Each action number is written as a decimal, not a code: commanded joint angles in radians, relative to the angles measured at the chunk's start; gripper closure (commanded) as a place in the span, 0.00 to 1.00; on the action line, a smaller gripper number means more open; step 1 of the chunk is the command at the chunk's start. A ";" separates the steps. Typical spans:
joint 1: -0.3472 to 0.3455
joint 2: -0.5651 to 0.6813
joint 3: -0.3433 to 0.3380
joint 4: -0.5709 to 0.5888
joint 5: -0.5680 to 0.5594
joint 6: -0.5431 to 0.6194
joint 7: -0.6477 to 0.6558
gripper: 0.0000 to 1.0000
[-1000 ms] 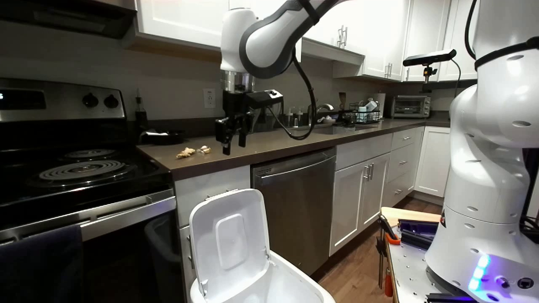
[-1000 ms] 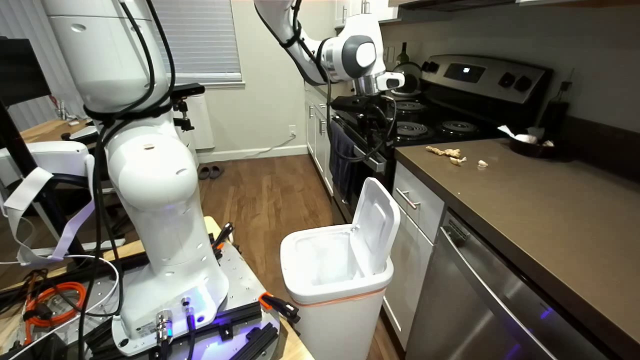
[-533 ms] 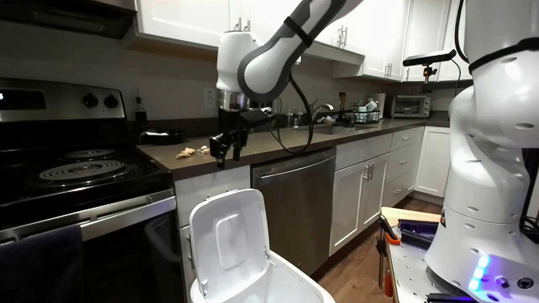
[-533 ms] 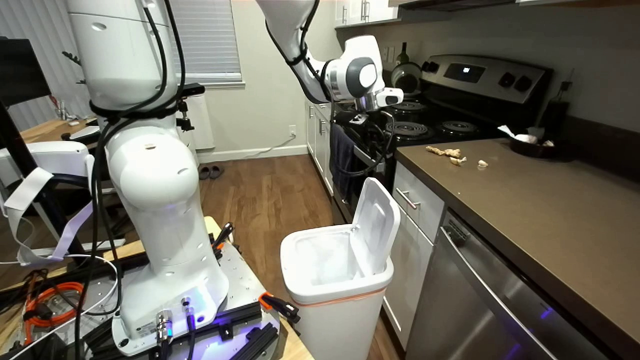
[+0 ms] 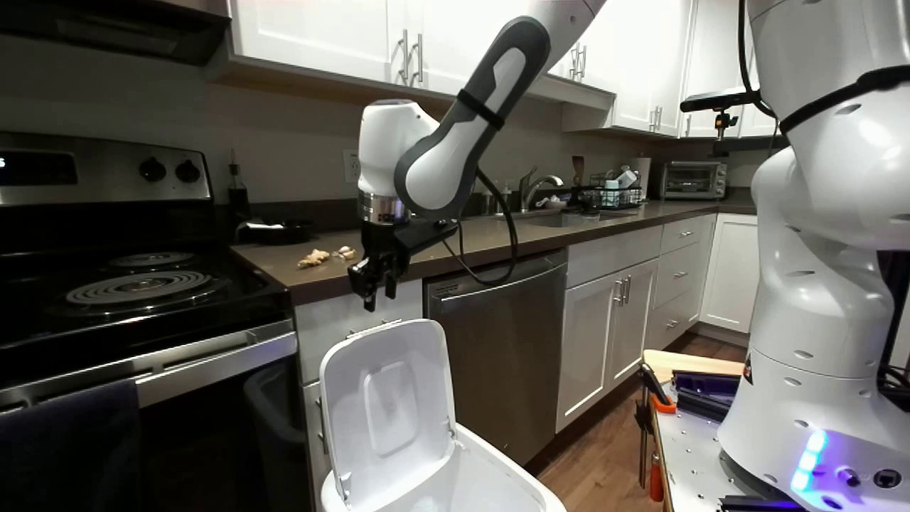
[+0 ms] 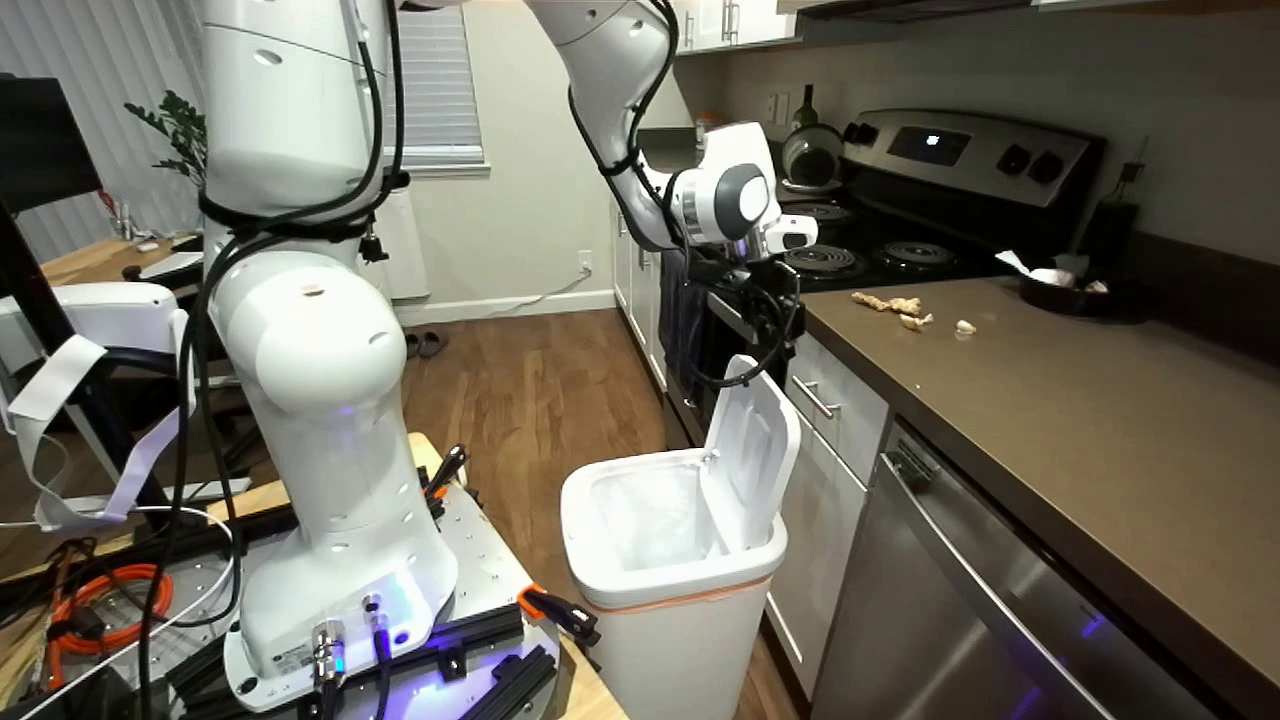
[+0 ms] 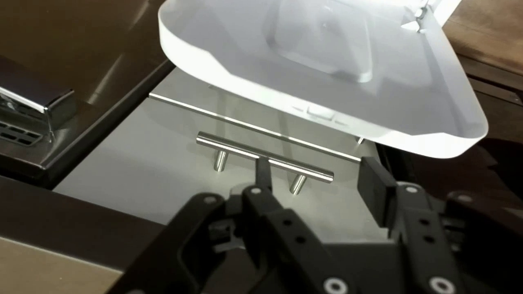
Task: Close the bin
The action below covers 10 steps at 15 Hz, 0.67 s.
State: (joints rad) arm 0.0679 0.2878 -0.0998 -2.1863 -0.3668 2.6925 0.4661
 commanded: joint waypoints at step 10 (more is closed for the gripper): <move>0.121 0.147 -0.134 0.049 0.010 0.090 0.055 0.72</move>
State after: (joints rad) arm 0.1648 0.4216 -0.2051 -2.1271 -0.3644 2.7565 0.4994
